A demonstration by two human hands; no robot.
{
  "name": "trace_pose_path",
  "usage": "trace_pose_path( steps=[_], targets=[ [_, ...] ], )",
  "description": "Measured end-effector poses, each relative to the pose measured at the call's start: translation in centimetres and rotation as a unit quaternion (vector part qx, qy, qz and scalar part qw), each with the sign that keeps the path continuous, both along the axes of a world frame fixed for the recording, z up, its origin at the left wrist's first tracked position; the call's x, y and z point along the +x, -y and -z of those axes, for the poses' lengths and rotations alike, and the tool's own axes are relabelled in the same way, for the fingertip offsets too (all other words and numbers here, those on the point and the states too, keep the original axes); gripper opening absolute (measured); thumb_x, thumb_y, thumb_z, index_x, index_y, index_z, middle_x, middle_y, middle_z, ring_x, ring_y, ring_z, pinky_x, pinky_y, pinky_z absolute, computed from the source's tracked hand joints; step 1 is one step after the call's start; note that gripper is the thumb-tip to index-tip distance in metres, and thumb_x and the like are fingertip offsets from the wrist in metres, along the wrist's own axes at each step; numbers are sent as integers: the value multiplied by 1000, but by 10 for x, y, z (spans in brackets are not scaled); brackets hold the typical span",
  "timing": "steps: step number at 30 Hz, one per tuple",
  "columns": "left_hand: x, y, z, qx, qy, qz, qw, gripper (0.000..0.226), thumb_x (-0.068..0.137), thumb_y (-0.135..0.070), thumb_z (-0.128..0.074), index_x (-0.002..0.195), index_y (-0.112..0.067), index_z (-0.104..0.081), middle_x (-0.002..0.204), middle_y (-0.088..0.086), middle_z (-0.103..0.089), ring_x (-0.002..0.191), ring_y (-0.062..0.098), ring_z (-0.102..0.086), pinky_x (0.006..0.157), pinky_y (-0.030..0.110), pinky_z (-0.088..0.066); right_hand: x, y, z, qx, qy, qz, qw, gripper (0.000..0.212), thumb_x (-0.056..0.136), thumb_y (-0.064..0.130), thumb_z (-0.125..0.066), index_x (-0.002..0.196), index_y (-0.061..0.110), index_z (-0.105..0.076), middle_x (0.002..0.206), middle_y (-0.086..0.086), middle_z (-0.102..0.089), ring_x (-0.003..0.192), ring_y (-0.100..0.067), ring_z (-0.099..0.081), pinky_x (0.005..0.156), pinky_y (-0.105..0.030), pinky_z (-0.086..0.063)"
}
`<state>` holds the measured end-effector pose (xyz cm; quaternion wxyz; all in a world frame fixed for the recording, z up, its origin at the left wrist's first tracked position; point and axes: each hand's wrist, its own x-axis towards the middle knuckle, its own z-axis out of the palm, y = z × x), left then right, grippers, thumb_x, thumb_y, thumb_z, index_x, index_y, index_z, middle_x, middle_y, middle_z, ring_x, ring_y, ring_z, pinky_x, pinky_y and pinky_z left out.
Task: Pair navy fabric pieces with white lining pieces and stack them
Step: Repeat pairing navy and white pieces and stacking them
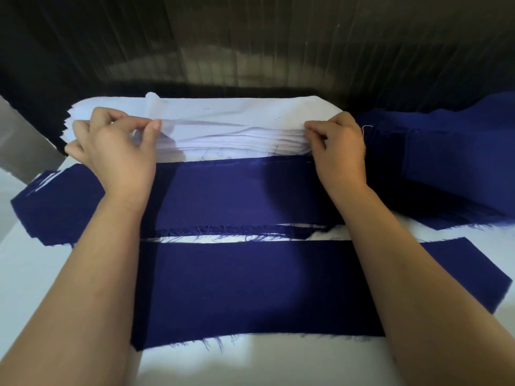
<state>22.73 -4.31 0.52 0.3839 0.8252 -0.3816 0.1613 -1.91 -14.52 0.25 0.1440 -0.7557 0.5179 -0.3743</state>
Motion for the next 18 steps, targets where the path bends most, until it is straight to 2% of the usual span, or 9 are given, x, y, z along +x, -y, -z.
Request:
trace_pose_path(
  steps=[3,5,9,11,13,16,18],
  targets=[
    [0,1,1,-1,1,5,1000,29,90,-41,-58,103,-20,-73,103,-11,-41,118,30,-38,93,39,-21,1,0,0,-3,20,6,1000,22,93,12,-55,109,5,-68,107,-14,-56,97,-25,-54,81,-20,-40],
    [0,1,1,-5,-1,8,1000,26,89,-40,-59,102,-21,-73,103,-12,-39,112,25,-37,93,38,-21,1,0,-1,1,44,13,999,18,91,9,-58,104,4,-70,105,-10,-57,92,-21,-54,75,-13,-37],
    [2,0,2,-7,-2,9,1000,20,87,-37,-62,98,-24,-72,102,-13,-38,103,13,-28,90,33,-19,0,-2,-3,15,113,22,993,6,84,3,-65,89,4,-68,94,0,-49,70,0,-44,64,1,-34],
    [2,1,2,-9,-3,5,1000,17,86,-33,-62,98,-25,-71,94,-18,-36,102,12,-31,88,34,-19,0,-4,-5,8,149,15,989,5,82,1,-67,83,6,-65,93,2,-45,68,2,-42,65,1,-34],
    [3,1,2,-25,-10,2,1000,16,87,-32,-60,98,-25,-69,86,-21,-34,94,0,-31,87,29,-17,0,-4,-7,-1,173,10,985,10,81,4,-69,79,12,-63,93,6,-43,71,2,-42,66,0,-35],
    [7,-1,2,-73,-35,0,997,19,86,-31,-54,99,-25,-65,90,-23,-33,87,-18,-33,88,24,-18,0,-4,-12,-2,184,0,983,10,79,9,-73,76,14,-64,89,15,-41,73,3,-43,68,0,-35],
    [9,-3,2,-92,-47,-4,995,20,85,-30,-51,99,-25,-64,93,-22,-32,88,-22,-34,91,25,-24,-1,-5,-13,-10,177,-1,984,8,79,9,-72,77,12,-65,95,13,-47,79,1,-47,70,-1,-38]
  ],
)
